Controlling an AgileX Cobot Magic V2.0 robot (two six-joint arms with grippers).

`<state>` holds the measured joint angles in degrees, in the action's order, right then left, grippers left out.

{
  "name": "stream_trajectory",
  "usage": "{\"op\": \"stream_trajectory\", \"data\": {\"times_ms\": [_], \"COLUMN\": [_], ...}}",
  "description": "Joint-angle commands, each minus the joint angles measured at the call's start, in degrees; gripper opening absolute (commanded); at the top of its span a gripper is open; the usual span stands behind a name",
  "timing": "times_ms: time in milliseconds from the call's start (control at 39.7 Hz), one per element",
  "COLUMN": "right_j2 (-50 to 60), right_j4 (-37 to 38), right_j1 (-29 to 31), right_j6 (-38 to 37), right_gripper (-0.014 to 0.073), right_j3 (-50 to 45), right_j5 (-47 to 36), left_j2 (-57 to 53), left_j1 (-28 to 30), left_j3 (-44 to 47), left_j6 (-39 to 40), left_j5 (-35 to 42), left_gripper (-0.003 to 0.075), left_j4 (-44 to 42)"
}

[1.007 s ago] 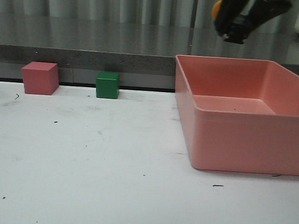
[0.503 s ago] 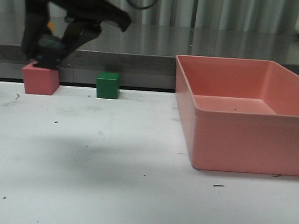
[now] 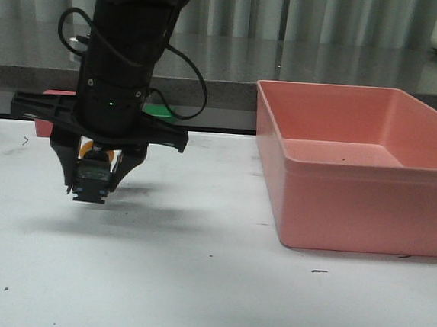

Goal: Place and stand button with both arms
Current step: 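Lift the button out of the bin and carry it toward the left arm, then lower the button onto the table, open the right gripper, withdraw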

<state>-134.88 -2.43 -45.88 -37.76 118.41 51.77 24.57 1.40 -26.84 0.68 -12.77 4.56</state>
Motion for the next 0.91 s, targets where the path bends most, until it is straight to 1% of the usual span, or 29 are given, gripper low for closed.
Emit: {"op": "stream_trajectory", "data": {"times_ms": [0,151,227,302,453,503,654,680,730,805,881], "right_j2": [3.28,1.72,1.25,1.24,1.61,1.85,4.97,5.78,7.53,9.96,11.9], "right_j4": [0.62,0.11,-1.39,-1.65,-1.65,-1.5,0.53,1.26,2.43,3.51,3.51], "right_j1": [-0.01,-0.01,-0.01,-0.02,-0.02,-0.08,-0.15,-0.22,-0.29,-0.29,-0.29], "right_j6": [-2.72,-5.03,-5.03,-5.03,-4.98,-4.98,-4.4,-3.85,-3.23,-1.27,-0.36], "right_gripper": [0.0216,0.0218,0.0239,0.0288,0.0477,0.0528,0.0526,0.0521,0.0477,0.0307,0.0088], "right_j3": [1.99,1.99,1.99,1.99,3.0,4.05,6.19,6.48,6.53,6.53,6.53], "right_j5": [-3.02,-2.24,-1.81,-1.74,-2.23,-2.02,-2.35,-2.35,-2.55,-2.76,-2.76], "left_j2": [0.69,0.69,0.69,0.69,0.69,0.69,0.69,0.69,0.69,0.69,0.69], "left_j1": [0.04,0.04,0.04,0.04,0.04,0.04,0.04,0.04,0.04,0.04,0.04], "left_j3": [-1.91,-1.91,-1.91,-1.91,-1.91,-1.91,-1.91,-1.91,-1.91,-1.91,-1.91], "left_j6": [0.47,0.47,0.47,0.47,0.47,0.47,0.47,0.47,0.47,0.47,0.47], "left_j5": [4.06,4.06,4.06,4.06,4.06,4.06,4.06,4.06,4.06,4.06,4.06], "left_gripper": [0.0673,0.0673,0.0673,0.0673,0.0673,0.0673,0.0673,0.0673,0.0673,0.0673,0.0673], "left_j4": [0.36,0.36,0.36,0.36,0.36,0.36,0.36,0.36,0.36,0.36,0.36]}}
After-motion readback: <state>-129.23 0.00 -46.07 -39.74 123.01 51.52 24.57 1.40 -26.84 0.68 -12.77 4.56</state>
